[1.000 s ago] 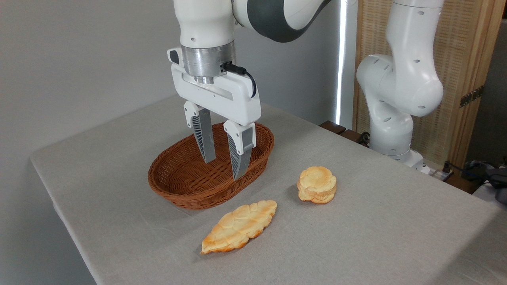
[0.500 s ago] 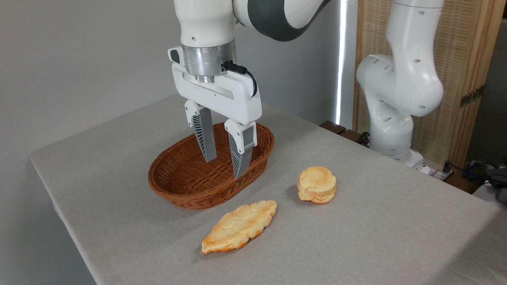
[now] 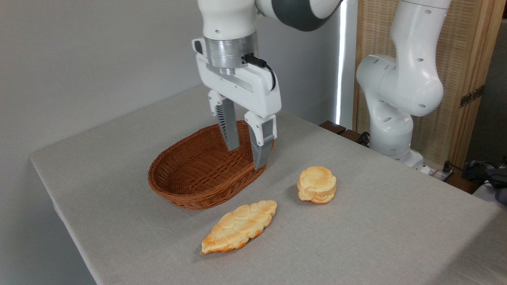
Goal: Put bread into the basket
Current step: 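Move the open gripper over the round golden bun and lower it, then close the gripper fingers around the round bun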
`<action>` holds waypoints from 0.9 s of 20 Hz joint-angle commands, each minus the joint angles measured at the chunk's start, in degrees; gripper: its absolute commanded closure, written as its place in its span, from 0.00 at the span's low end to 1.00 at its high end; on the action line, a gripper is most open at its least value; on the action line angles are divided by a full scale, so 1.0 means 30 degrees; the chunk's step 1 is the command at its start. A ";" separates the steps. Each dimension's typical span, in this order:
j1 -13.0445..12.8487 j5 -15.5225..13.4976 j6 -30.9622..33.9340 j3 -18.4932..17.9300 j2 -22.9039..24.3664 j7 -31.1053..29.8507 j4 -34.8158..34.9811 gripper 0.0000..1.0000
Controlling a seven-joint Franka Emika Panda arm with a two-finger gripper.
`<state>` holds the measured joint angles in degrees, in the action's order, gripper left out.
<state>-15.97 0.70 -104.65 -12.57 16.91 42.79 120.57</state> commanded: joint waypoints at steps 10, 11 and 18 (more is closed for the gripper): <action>0.0020 0.0409 0.2101 -0.2431 0.1658 1.0814 0.3341 0.00; -0.0009 0.0671 0.2100 -0.2431 0.1687 1.0814 0.3663 0.00; -0.0097 0.1843 0.1925 -0.2431 0.3033 1.1750 0.5862 0.00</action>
<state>-15.81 3.96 -98.85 -19.40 22.50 75.76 135.22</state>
